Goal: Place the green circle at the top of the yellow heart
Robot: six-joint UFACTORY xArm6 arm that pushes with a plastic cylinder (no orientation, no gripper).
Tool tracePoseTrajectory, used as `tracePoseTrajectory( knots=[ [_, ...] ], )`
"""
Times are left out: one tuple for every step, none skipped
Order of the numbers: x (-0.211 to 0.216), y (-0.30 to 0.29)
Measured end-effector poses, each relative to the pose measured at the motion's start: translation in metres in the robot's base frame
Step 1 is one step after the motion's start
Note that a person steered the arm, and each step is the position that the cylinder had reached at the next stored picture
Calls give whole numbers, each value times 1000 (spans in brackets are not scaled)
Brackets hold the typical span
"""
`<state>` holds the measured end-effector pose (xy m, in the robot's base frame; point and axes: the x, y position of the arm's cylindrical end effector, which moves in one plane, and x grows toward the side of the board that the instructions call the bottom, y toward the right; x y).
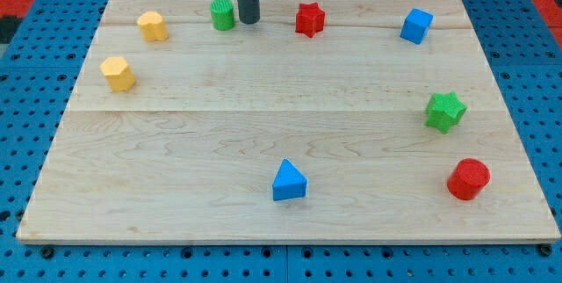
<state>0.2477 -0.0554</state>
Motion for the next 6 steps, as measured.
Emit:
tracePoseTrajectory(
  knots=[
    [-20, -32],
    [4, -4],
    [6, -30],
    [4, -82],
    [-4, -102],
    [-7, -102]
  ],
)
